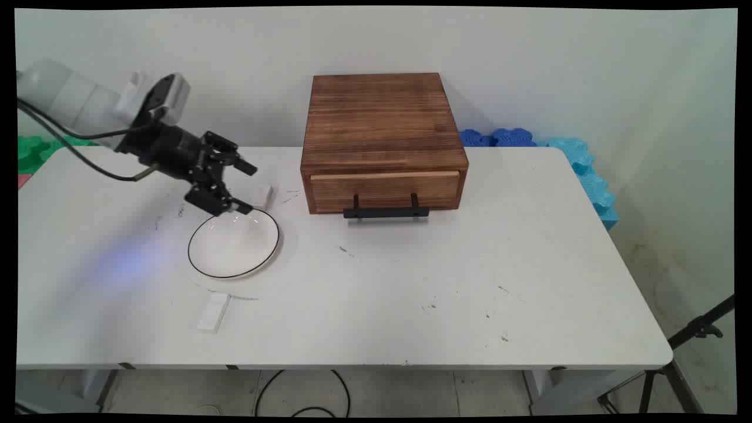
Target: Open the drawer
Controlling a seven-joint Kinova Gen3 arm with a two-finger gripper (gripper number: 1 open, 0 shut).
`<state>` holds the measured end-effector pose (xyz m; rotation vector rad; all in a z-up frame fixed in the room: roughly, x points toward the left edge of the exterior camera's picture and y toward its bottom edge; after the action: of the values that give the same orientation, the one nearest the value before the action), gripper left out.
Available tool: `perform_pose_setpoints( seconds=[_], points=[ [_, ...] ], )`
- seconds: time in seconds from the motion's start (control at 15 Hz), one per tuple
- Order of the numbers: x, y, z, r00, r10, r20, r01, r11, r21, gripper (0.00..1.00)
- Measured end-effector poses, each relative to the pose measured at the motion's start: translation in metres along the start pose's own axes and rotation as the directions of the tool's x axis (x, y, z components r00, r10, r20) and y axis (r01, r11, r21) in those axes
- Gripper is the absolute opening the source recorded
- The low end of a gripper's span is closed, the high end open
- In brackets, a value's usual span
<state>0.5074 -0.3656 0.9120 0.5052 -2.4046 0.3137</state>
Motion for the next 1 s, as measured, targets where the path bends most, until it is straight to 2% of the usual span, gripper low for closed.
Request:
perform_pose_setpoints(
  seconds=[1.0],
  points=[
    [0.08, 0.011, 0.084, 0.999, -0.03, -0.031, 0.031, 0.999, 0.033, 1.0]
  ],
)
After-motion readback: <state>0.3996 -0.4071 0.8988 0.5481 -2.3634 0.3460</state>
